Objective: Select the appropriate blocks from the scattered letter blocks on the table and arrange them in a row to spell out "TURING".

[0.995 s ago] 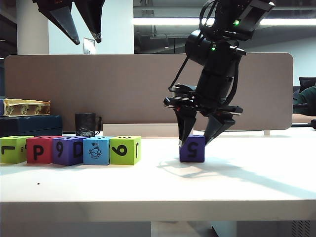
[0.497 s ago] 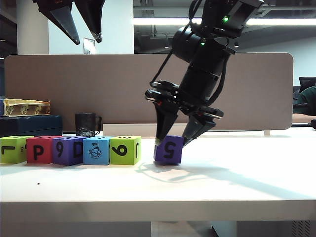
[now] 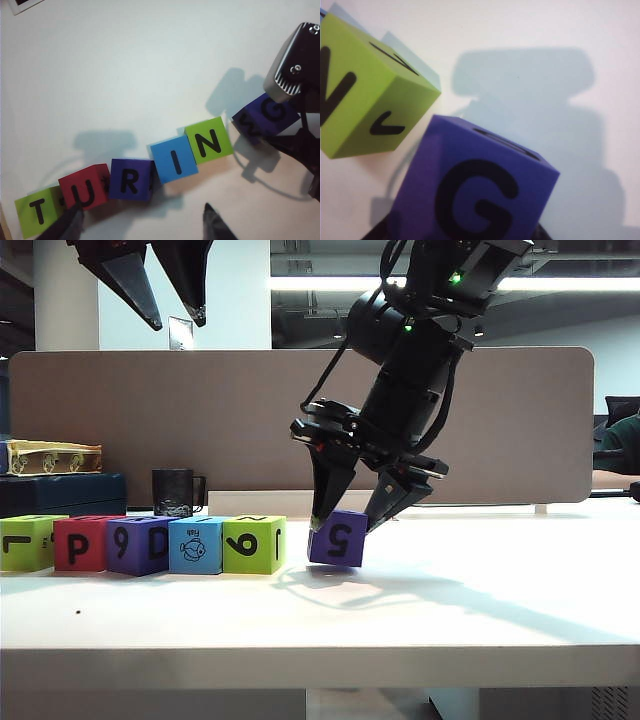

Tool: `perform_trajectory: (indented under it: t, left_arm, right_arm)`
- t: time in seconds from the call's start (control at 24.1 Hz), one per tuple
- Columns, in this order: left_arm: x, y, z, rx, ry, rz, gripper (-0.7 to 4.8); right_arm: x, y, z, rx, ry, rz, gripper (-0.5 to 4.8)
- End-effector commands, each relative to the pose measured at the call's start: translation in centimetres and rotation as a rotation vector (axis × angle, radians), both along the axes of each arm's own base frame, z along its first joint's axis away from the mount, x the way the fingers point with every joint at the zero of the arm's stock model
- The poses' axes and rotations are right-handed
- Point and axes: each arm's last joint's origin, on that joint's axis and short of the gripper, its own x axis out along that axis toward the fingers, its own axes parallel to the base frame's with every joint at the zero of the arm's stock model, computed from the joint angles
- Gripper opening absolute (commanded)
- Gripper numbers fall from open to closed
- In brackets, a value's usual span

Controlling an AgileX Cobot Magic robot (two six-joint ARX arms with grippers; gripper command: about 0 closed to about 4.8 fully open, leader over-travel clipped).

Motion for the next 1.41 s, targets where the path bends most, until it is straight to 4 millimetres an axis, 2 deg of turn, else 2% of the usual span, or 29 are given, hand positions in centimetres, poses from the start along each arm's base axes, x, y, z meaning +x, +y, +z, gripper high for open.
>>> perform_trajectory:
  t: [0.04,0.12,0.29,0.62,0.91,1.04,1.16,1.33,1.41]
  left_arm:
    - [-0.1,0.0,0.3,-0.007,-0.015,-0.005,3.02]
    - [-0.1,0.0,0.3,-0.007,-0.015,-0.005,3.02]
    - [-0.1,0.0,0.3,-0.007,-0.015,-0.005,3.02]
    - [-0.1,0.0,0.3,-0.007,-0.014,-0.005,3.02]
    - [-0.2,0.1,0.2,-0.001,-0.008,-0.003,3.02]
    - [-0.2,0.1,0.2,0.002,-0.002,-0.003,3.02]
    - [-0.2,0.1,0.2,0.002,-0.003,-0.003,3.02]
    - [-0.2,0.1,0.2,0.002,-0.003,-0.003,3.02]
    - [-0.2,0.1,0.2,0.001,-0.004,-0.003,3.02]
  right_arm:
    - [0.1,0.1,0.3,0.012,-0.01,0.003,2.88]
    - [0.1,0.1,0.3,0.012,-0.01,0.003,2.9]
    - [0.0,0.2,0.3,0.042,0.013,0.003,3.48]
    - [0.3,0.3,0.8,0.068,-0.015,0.008,3.48]
    - [1.1,0.6,2.7,0.092,-0.069,0.002,3.47]
    - [1.2,0.4,2.9,0.065,-0.074,-0.017,3.46]
    - [1.5,-0.7,2.7,-0.016,-0.085,-0.077,3.45]
    - [1.8,-1.6,2.5,-0.088,-0.095,-0.137,2.85]
    - [2.0,-2.1,2.5,-0.107,-0.095,-0.156,2.3]
